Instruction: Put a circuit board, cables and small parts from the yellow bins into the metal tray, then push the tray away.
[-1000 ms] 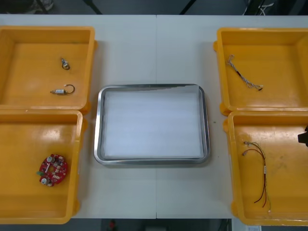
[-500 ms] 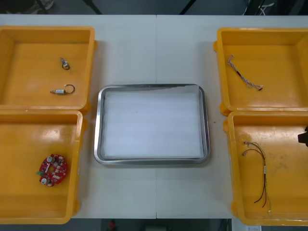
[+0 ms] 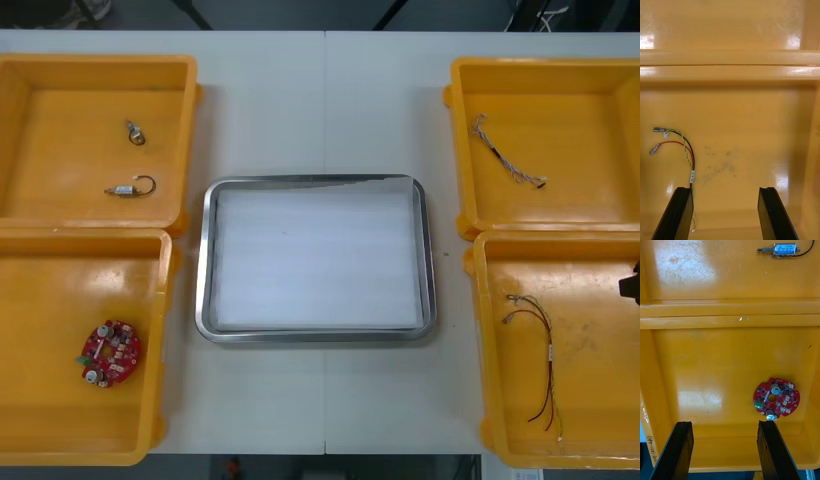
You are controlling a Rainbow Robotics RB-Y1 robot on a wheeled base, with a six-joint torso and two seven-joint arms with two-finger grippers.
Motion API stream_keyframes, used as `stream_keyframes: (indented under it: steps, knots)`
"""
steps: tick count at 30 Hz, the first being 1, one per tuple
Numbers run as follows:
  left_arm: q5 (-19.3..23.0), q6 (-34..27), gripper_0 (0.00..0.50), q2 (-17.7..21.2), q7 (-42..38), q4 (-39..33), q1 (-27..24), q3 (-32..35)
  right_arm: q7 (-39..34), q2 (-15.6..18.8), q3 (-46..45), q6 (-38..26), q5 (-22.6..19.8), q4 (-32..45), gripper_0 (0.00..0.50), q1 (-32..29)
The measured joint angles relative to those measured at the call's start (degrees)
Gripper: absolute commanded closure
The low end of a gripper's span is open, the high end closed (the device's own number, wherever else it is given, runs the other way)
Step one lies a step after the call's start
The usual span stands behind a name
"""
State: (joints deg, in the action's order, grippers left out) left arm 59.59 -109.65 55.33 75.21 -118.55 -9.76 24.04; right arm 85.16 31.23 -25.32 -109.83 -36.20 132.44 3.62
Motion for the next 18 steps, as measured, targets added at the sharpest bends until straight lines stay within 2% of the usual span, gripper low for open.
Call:
stream_keyframes:
  steps: [18]
  knots:
    - [0.00, 0.00, 0.000, 0.00, 0.00, 0.00, 0.00, 0.00, 0.00, 0.00, 0.00, 0.00, 0.00, 0.00, 0.000, 0.00]
